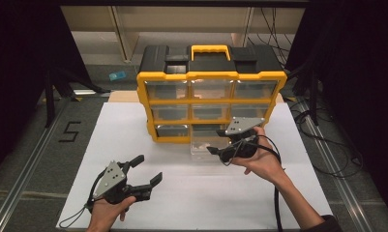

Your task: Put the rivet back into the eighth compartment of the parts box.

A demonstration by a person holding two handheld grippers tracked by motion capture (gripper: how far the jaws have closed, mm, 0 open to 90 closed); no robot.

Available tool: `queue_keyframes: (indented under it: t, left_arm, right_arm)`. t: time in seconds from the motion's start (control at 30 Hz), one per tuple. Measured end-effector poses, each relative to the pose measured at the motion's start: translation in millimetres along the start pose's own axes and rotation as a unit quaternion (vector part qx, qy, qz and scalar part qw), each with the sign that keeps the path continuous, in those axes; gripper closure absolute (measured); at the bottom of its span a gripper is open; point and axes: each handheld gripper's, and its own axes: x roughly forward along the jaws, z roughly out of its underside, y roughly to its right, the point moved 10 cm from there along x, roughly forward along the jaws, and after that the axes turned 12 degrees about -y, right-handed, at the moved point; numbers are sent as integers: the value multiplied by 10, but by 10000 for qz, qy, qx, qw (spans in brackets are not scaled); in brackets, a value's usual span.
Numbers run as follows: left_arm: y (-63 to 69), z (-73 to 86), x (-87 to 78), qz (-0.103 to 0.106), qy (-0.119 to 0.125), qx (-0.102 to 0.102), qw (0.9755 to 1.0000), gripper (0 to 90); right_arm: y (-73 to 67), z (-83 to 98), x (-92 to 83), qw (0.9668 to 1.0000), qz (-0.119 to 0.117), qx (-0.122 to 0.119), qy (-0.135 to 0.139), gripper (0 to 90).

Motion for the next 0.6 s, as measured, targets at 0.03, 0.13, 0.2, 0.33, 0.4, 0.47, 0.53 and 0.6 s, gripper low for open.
queue_keyframes:
  t: [0.03,0.13,0.2,0.33,0.4,0.47,0.53,0.6]
  left_arm:
    - [-2,0,0,-3,1,3,10000,163]
    - [12,-8,3,50,52,-54,10000,163]
    - [-2,1,0,-3,-2,-7,10000,163]
    - [0,-1,-2,6,7,-7,10000,163]
    - [-1,-4,-3,7,15,1,10000,163]
    - [0,-2,-3,7,10,-2,10000,163]
    - [8,-3,1,38,34,-38,10000,163]
    - [0,1,1,4,-1,-5,10000,163]
  right_arm:
    - [-2,-11,-7,10000,0,22,62,356]
    - [-17,-50,-16,9996,11,127,249,341]
    - [-44,-63,-17,9994,-8,113,317,340]
    - [-94,-74,-32,9991,-12,92,413,335]
    - [-109,-80,-35,9987,12,98,508,333]
    - [-134,-69,-37,9985,-31,121,535,329]
    - [-157,-45,-41,9985,-41,134,533,318]
    - [-174,-2,-60,9984,-35,143,544,318]
